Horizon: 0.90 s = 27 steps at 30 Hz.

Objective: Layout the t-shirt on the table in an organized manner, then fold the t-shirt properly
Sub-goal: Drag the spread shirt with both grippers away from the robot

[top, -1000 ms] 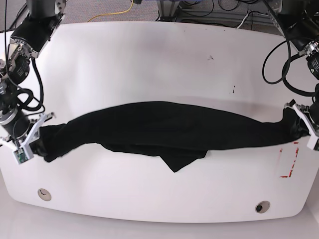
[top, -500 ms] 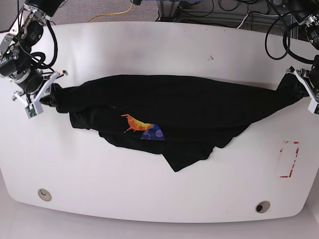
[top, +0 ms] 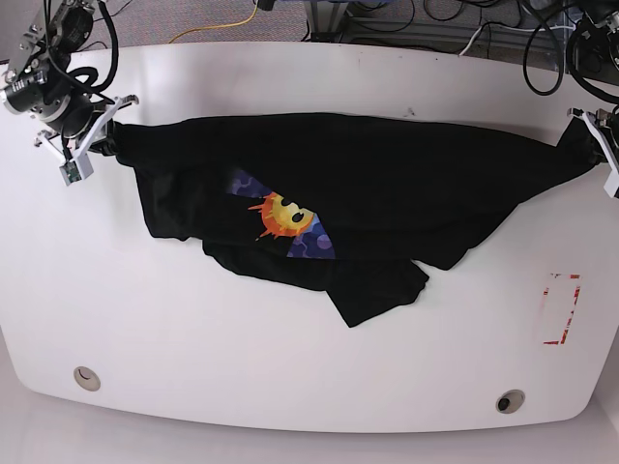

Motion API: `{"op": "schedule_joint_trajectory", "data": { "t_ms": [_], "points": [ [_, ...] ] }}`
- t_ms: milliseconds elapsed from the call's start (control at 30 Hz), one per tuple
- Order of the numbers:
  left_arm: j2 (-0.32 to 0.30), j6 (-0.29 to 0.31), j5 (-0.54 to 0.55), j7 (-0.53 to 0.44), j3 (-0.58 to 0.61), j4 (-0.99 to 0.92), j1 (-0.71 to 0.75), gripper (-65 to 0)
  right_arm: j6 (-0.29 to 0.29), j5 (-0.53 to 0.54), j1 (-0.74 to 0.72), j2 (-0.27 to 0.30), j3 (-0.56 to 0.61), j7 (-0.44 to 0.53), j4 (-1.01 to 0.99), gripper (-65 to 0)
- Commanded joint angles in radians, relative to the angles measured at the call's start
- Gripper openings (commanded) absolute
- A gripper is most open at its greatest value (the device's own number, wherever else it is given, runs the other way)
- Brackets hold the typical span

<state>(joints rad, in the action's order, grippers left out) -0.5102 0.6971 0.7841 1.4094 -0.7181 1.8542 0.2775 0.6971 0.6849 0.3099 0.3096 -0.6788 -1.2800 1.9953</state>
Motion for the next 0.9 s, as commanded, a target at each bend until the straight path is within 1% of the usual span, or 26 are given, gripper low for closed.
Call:
{"op": "schedule_joint_trajectory", "data": {
  "t_ms": [0,67,133,167,200,233,267,300,333,400,433,467,533,600,633,800,867],
  "points": [
    [-0.040,0.001,0.001,-0.013,-0.010,0.014,0.013,-65.0,0.001,0.015,0.016,0.000,-0.005,0.021,0.017,-63.6],
    [-0.040,0.001,0.001,-0.013,-0.010,0.014,0.022,-65.0,0.001,0.015,0.031,-0.013,-0.005,0.021,0.017,-62.1],
    [-0.046,0.001,0.001,-0.013,-0.010,0.014,0.029,-65.0,0.001,0.014,0.042,-0.023,-0.005,0.021,0.017,-58.5],
    [-0.051,0.001,0.001,-0.013,-0.010,0.014,0.033,-65.0,0.001,0.014,0.047,-0.028,-0.006,0.021,0.017,-54.9],
    [-0.052,0.001,0.001,-0.013,-0.010,0.014,0.033,-65.0,0.001,0.014,0.048,-0.036,-0.017,0.021,0.017,-49.3],
    [-0.052,0.001,0.001,-0.013,-0.010,0.014,0.033,-65.0,0.001,0.014,0.051,-0.040,-0.022,0.020,0.017,-47.1],
    [-0.052,0.001,0.001,-0.013,-0.010,0.014,0.033,-65.0,0.001,0.014,0.058,-0.048,-0.032,0.020,0.017,-41.7],
    [-0.052,0.001,0.001,-0.013,-0.010,0.014,0.035,-65.0,0.001,0.014,0.064,-0.060,-0.045,0.020,0.017,-34.4],
    [-0.052,0.001,0.001,-0.013,-0.010,0.014,0.036,-65.0,0.001,0.014,0.067,-0.063,-0.051,0.020,0.017,-30.6],
    [-0.052,0.001,0.001,-0.013,-0.010,0.014,0.036,-65.0,0.001,0.014,0.068,-0.071,-0.061,0.020,0.017,-20.3],
    [-0.052,0.001,0.001,-0.013,-0.010,0.014,0.036,-65.0,0.001,0.014,0.068,-0.073,-0.065,0.020,0.017,-17.8],
    [-0.052,0.001,0.001,-0.013,-0.010,0.014,0.036,-65.0,0.001,0.019,0.068,-0.073,-0.072,0.020,0.017,-12.4],
    [-0.052,0.001,0.001,-0.013,-0.010,0.014,0.035,-65.0,0.001,0.022,0.068,-0.073,-0.083,0.020,0.017,-6.3],
    [-0.052,0.001,0.001,-0.013,-0.010,0.014,0.033,-65.0,0.001,0.022,0.059,-0.073,-0.100,0.020,0.017,-1.7],
    [-0.052,0.001,0.001,-0.013,-0.010,0.014,0.033,-65.0,0.001,0.022,0.053,-0.069,-0.109,0.020,0.017,-0.5],
    [-0.052,0.001,0.001,-0.013,-0.007,0.014,0.030,-65.0,0.001,0.022,-0.056,-0.066,-0.115,0.015,0.009,0.0],
    [-0.052,0.001,-0.001,-0.013,-0.004,0.014,0.030,-65.0,0.001,0.022,-0.111,-0.066,-0.095,0.013,0.008,0.0]
  ]
}}
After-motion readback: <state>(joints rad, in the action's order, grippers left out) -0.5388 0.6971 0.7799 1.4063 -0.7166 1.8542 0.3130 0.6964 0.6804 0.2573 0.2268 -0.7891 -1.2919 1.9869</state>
